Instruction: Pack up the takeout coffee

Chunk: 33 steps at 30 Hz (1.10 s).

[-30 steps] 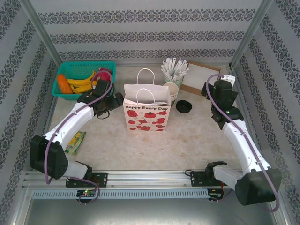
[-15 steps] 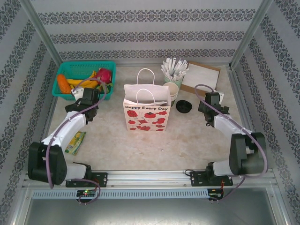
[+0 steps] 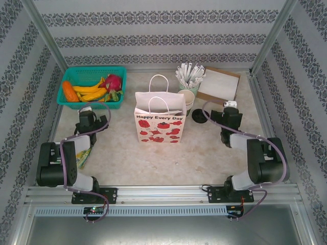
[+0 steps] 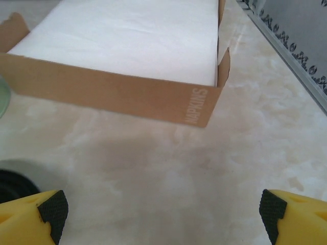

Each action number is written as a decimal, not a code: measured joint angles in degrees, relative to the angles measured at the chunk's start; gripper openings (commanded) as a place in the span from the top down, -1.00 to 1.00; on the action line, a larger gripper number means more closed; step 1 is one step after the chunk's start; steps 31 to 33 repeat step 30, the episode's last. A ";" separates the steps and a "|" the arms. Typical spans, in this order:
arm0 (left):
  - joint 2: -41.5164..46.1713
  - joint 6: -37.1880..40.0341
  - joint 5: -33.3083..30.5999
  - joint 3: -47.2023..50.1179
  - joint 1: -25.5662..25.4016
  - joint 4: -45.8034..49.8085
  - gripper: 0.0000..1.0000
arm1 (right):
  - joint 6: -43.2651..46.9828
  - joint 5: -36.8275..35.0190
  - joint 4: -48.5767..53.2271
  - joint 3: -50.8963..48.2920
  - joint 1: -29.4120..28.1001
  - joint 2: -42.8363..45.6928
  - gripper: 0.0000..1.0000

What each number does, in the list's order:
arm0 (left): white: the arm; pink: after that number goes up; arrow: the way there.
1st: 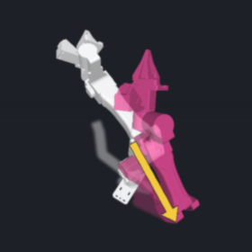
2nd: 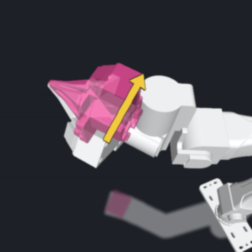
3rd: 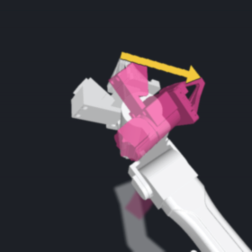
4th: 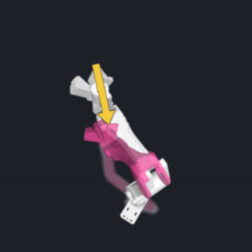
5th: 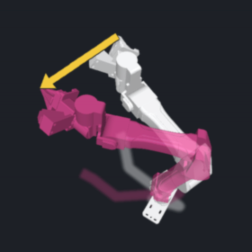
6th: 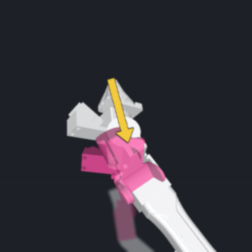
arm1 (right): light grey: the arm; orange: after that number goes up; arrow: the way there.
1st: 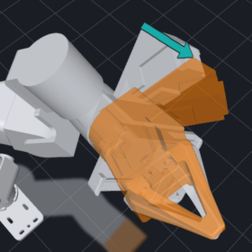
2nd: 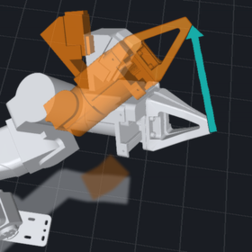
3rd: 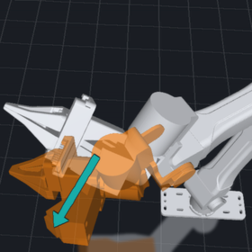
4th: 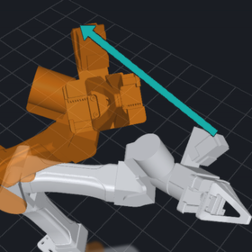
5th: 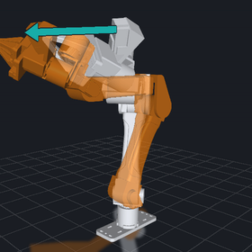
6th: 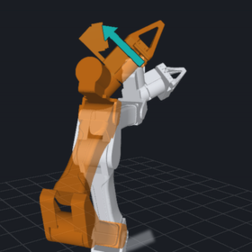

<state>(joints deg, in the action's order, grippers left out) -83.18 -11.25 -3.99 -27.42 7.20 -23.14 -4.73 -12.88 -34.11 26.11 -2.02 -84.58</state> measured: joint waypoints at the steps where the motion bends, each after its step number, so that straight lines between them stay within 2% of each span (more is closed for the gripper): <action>1: 0.00 0.48 1.18 1.33 -0.11 -3.04 -0.99 | 0.24 0.37 -2.97 -2.05 0.00 -0.09 -0.95; 6: -0.44 3.91 6.60 5.84 -1.33 -14.71 -0.99 | 0.70 0.79 -10.69 -5.29 0.00 -2.16 -0.95; 9: -4.87 7.28 6.67 6.10 -5.44 -21.59 -0.99 | 0.74 0.85 -14.01 -5.22 0.00 -2.08 -0.96; 12: -6.64 8.24 4.11 5.40 -7.63 -22.03 -1.00 | 0.90 1.03 -15.47 -5.22 0.00 -2.05 -0.95; 18: -6.60 8.24 -2.99 5.42 -8.00 -23.69 -1.00 | 0.90 1.03 -15.93 -5.22 0.00 -2.05 -0.95; 33: -6.60 8.33 -3.32 5.27 -7.98 -23.87 -1.00 | 0.92 1.03 -15.96 -5.22 0.00 -2.05 -0.95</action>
